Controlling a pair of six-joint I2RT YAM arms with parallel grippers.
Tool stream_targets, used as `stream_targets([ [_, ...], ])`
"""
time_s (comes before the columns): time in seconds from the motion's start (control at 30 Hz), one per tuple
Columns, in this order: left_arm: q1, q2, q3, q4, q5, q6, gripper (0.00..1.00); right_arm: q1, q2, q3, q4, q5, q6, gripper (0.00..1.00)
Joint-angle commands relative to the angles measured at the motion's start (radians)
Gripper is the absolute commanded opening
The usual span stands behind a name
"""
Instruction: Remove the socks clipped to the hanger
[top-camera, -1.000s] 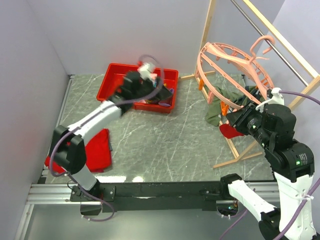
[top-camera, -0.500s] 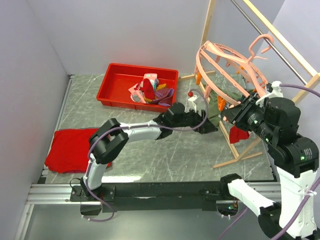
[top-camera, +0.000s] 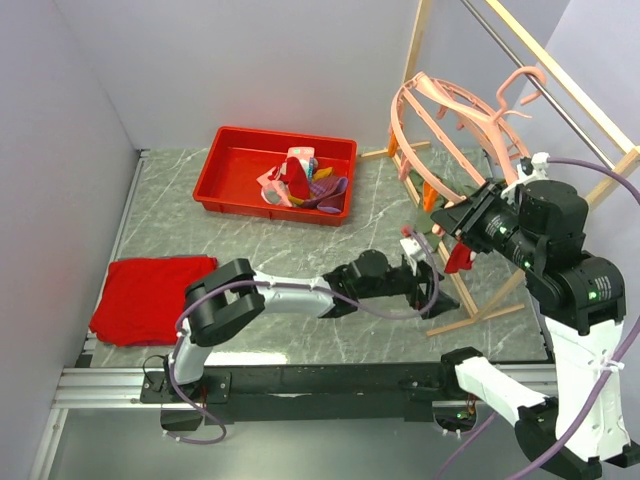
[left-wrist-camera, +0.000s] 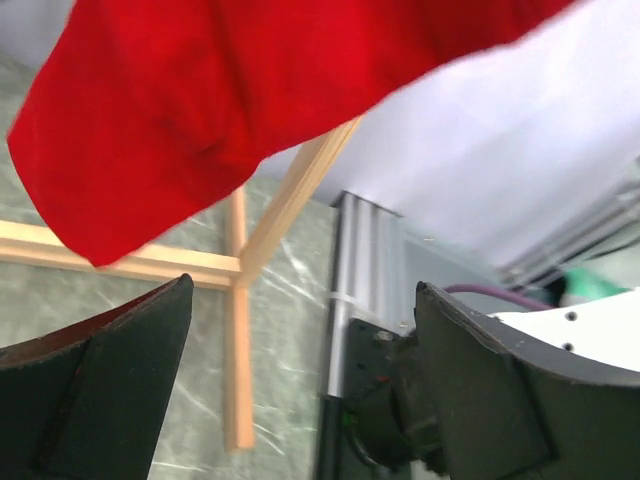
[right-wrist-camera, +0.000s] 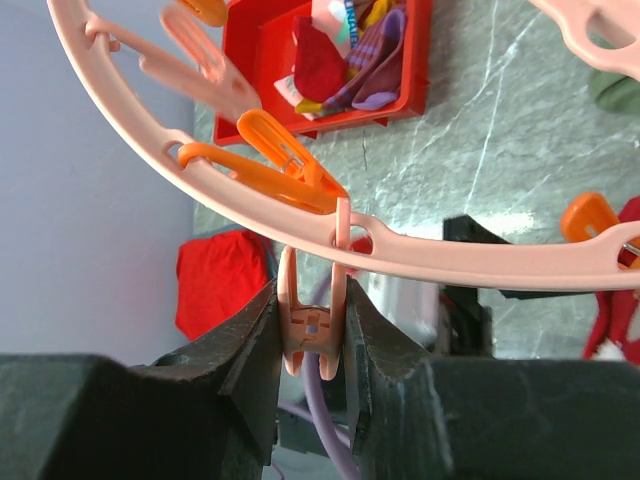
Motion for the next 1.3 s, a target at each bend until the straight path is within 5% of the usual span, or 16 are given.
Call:
stream_targets([
  [0.0, -0.035, -0.016, 0.120, -0.044, -0.224, 0.197, 0.97, -0.003, 0.009, 0.034, 0.065, -0.025, 0.013, 0.00],
  [0.3, -0.017, 0.193, 0.442, -0.168, -0.335, 0.168, 0.94, -0.005, 0.048, 0.111, 0.001, -0.033, -0.006, 0.00],
  [0.37, -0.013, 0.201, 0.471, -0.209, -0.304, 0.162, 0.69, -0.006, 0.049, 0.111, -0.005, -0.040, -0.010, 0.00],
  [0.4, -0.012, 0.190, 0.464, -0.213, -0.300, 0.160, 0.48, -0.005, 0.049, 0.110, -0.007, -0.043, -0.013, 0.00],
  [0.5, -0.012, 0.132, 0.392, -0.201, -0.283, 0.162, 0.26, -0.005, 0.045, 0.102, -0.005, -0.046, -0.021, 0.00],
  [0.67, -0.006, 0.029, 0.283, -0.248, -0.181, 0.168, 0.17, -0.005, 0.023, 0.068, 0.004, -0.036, -0.036, 0.06],
  [0.77, 0.008, -0.035, 0.245, -0.303, -0.090, 0.136, 0.02, -0.005, 0.002, 0.048, 0.001, -0.008, -0.056, 0.13],
  [1.0, 0.039, -0.147, 0.218, -0.438, 0.126, 0.044, 0.01, -0.005, -0.029, 0.030, -0.043, 0.056, -0.142, 0.49],
  [1.27, 0.053, -0.195, 0.229, -0.536, 0.217, 0.015, 0.01, -0.005, -0.061, 0.090, -0.168, 0.099, -0.229, 0.68],
])
